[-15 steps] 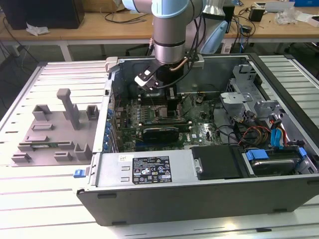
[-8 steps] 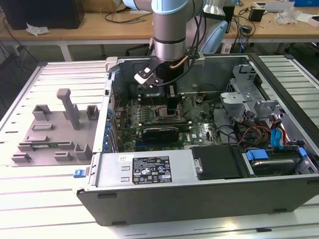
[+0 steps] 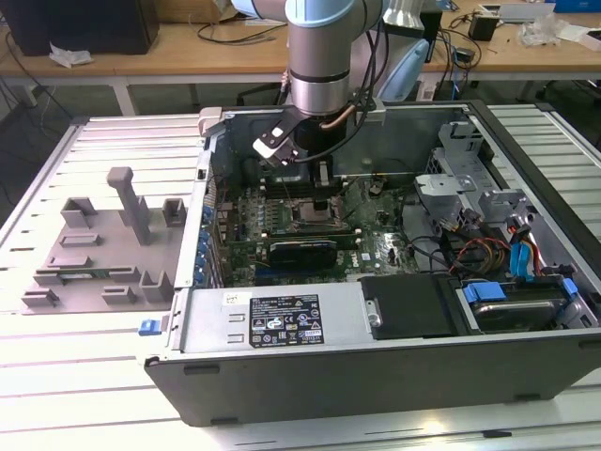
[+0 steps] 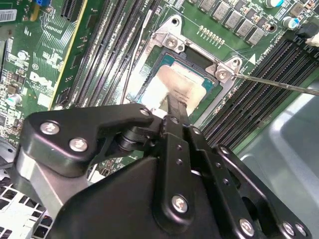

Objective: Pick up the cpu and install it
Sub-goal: 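Place the cpu into insertion slot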

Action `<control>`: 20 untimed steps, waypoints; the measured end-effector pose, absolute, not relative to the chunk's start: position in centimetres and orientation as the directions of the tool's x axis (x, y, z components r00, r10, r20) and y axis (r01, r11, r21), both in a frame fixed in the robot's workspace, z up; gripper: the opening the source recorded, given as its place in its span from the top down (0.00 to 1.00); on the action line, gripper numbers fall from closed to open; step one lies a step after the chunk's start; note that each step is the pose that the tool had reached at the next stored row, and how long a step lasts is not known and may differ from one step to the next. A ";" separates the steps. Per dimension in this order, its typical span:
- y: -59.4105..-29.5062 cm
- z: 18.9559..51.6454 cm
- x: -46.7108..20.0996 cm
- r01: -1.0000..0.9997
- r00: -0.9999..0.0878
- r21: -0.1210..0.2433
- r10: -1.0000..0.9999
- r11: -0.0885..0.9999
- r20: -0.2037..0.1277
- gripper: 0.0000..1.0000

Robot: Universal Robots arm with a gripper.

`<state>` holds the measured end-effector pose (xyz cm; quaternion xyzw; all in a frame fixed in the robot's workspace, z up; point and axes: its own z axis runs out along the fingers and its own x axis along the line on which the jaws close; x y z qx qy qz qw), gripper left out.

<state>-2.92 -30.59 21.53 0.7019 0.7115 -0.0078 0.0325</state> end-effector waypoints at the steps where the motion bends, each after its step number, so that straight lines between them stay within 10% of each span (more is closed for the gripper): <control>1: -30.6 21.5 -2.9 0.999 -0.013 0.035 0.998 0.015 -0.057 0.85; 20: -30.6 20.1 -3.2 0.999 -0.013 0.034 0.998 0.015 -0.058 0.89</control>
